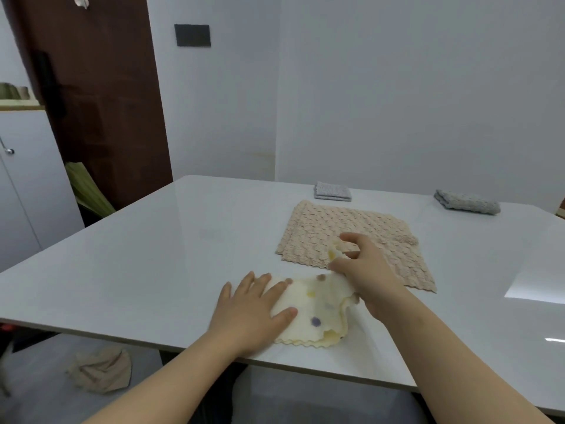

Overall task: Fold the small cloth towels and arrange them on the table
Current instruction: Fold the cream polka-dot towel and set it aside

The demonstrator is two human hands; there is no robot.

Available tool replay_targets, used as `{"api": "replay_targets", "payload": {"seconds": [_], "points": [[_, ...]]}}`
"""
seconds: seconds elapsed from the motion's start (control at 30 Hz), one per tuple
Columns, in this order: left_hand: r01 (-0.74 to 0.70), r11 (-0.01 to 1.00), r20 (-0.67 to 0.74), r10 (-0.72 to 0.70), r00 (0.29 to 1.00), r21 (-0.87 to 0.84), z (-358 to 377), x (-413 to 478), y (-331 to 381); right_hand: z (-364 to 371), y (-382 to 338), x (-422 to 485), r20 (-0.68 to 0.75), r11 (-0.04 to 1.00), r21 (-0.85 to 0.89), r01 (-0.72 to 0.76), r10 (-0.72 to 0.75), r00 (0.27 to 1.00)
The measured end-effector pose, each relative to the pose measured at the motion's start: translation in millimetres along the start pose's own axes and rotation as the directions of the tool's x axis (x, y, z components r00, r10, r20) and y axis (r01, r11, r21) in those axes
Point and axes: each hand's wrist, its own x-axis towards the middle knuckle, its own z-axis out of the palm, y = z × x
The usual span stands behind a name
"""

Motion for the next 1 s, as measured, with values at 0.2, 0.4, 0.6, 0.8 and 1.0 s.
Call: {"api": "replay_targets", "payload": {"seconds": [0.2,0.4,0.6,0.8,1.0], "points": [[-0.02,0.754,-0.313,-0.247,0.917,-0.656,-10.4,3.6,-22.5,46.9,-4.6,0.3,0.127,0.998,-0.05,0.034,-0.027,0.992],[-0.017,0.572,-0.253,-0.335,0.907,-0.82,-17.2,0.0,-44.8,80.8,-5.1,-1.7,0.264,0.993,-0.105,0.052,-0.023,0.964],[0.008,0.695,-0.207,-0.225,0.952,-0.719,-19.1,-0.7,-36.3,73.0,-10.5,2.2,0.109,0.999,0.004,0.049,-0.049,0.993],[-0.006,0.687,-0.203,-0.207,0.957,-0.727,-11.4,5.5,-42.9,55.6,9.7,4.1,-0.017,0.925,-0.336,0.179,-0.196,0.981],[0.095,0.786,-0.182,-0.257,0.949,-0.611,-14.5,11.7,-44.6,57.7,27.8,1.3,0.195,0.727,-0.613,0.31,-0.241,0.951]]}}
